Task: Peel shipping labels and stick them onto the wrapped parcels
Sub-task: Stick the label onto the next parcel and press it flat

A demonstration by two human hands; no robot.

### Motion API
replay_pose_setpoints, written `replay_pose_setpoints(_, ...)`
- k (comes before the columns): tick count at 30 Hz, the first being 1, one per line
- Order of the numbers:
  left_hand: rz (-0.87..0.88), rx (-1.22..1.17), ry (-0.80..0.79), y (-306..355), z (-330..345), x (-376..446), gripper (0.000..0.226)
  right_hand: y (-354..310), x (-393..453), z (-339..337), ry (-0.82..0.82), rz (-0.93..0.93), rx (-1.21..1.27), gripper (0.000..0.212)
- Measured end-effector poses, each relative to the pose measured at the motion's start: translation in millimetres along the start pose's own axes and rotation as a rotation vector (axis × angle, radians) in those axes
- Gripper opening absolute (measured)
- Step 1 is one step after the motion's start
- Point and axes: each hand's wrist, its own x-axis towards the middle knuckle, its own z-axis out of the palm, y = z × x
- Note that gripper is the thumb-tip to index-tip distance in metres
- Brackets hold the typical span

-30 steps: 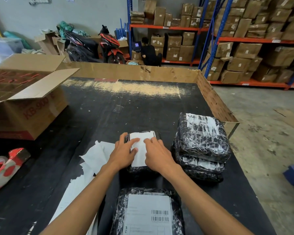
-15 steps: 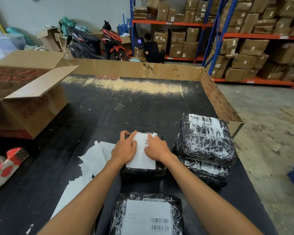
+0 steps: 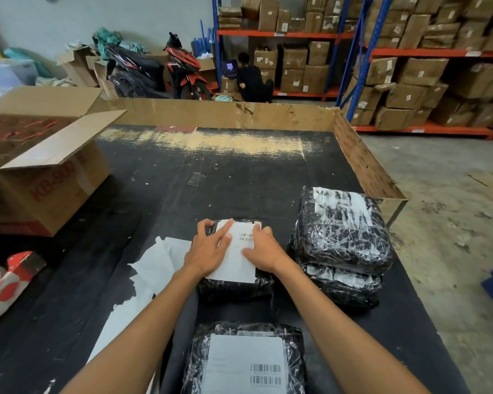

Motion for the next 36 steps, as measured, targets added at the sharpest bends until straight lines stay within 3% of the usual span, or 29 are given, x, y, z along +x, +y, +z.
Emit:
replay_pose_setpoints(3,0.017,-0.034,-0.190,0,-17,0,0.063,7,-13,3,-0.107,-0.090,-0.130,0.074)
replay_pose_setpoints(6,0.041,-0.108,-0.440,-9,-39,-5,0.119,7,-15,0,-0.158,-0.105,-0.250,0.081)
replay_pose_setpoints(8,0.078,-0.072,-0.539,-17,-47,-11,0.135,3,-13,-4,-0.208,-0.063,-0.257,0.066)
replay_pose_setpoints(10,0.102,-0.091,-0.537,-22,-48,-15,0.130,1,-14,-8,-0.256,-0.038,-0.277,0.053)
replay_pose_setpoints(15,0.046,-0.224,-0.506,-20,-43,-21,0.119,-5,-10,-15,-0.231,-0.072,-0.297,0.044)
replay_pose_setpoints(18,0.011,-0.322,-0.339,-19,-29,-26,0.074,0,-8,-2,-0.062,-0.112,-0.220,0.032)
replay_pose_setpoints(21,0.019,-0.350,-0.185,-17,-17,-30,0.058,6,-10,7,0.116,-0.099,-0.093,0.026)
replay_pose_setpoints(23,-0.009,-0.332,-0.143,-16,-15,-29,0.054,7,-12,9,0.172,-0.064,-0.027,0.032)
replay_pose_setpoints(26,-0.029,-0.331,-0.103,-17,-12,-28,0.050,2,-16,12,0.196,-0.061,-0.036,0.020)
replay_pose_setpoints(31,-0.046,-0.386,-0.065,-14,-11,-32,0.049,8,-20,15,0.212,-0.065,-0.021,0.026)
replay_pose_setpoints(33,-0.063,-0.416,-0.051,-12,-11,-34,0.050,10,-19,14,0.201,-0.063,-0.014,0.039)
replay_pose_setpoints(36,-0.106,-0.499,-0.062,-7,-11,-40,0.051,5,-28,15,0.148,-0.046,-0.164,0.045)
